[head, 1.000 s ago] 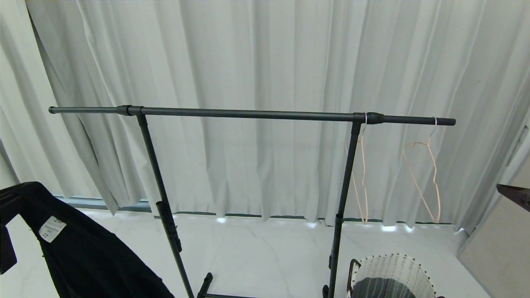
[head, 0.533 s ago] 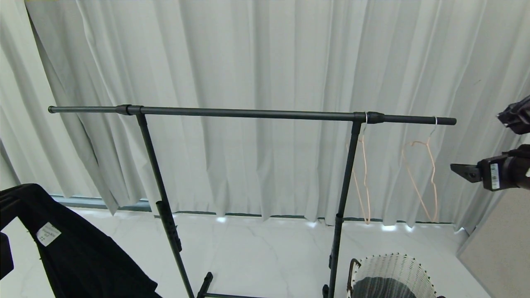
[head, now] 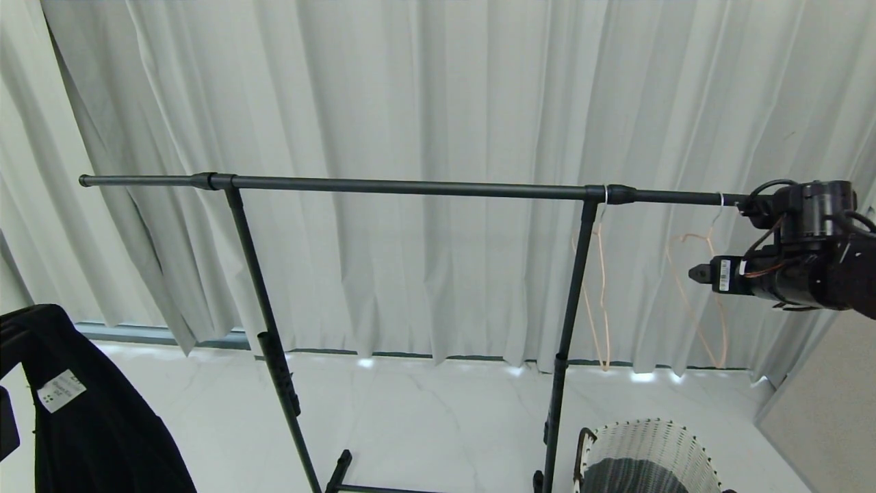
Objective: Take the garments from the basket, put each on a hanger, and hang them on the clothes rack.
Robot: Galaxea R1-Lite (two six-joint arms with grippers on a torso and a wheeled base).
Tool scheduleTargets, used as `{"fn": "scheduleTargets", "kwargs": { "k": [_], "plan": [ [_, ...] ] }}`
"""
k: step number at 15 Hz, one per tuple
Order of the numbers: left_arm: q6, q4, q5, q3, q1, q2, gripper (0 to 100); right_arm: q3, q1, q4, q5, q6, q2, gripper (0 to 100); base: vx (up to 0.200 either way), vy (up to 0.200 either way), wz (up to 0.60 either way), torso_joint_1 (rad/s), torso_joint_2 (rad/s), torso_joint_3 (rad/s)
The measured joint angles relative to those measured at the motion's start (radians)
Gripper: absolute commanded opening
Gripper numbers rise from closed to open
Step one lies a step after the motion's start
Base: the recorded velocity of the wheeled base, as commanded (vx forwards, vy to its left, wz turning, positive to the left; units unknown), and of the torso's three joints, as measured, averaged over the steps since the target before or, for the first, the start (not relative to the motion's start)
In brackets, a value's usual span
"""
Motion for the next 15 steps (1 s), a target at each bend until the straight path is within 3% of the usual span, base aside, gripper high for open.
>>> {"fn": "scheduleTargets", "kwargs": {
  "k": [10,11,15],
  "plan": [
    [0.000,-0.001,0.000,0.023,-0.001,0.000,0,-0.090,-0.026,0.000,-0.004,0.068,0.180,100,0.000,0.000,0.00,0.000,0.00,0.000],
    [0.000,-0.001,0.000,0.022,-0.001,0.000,0,-0.110,-0.026,0.002,-0.004,0.078,0.191,0,0.000,0.000,0.00,0.000,0.00,0.000],
    [0.000,-0.001,0.000,0.021,-0.001,0.000,0,-0.147,-0.028,0.025,-0.004,0.081,0.215,0,0.000,0.000,0.00,0.000,0.00,0.000]
  ]
}}
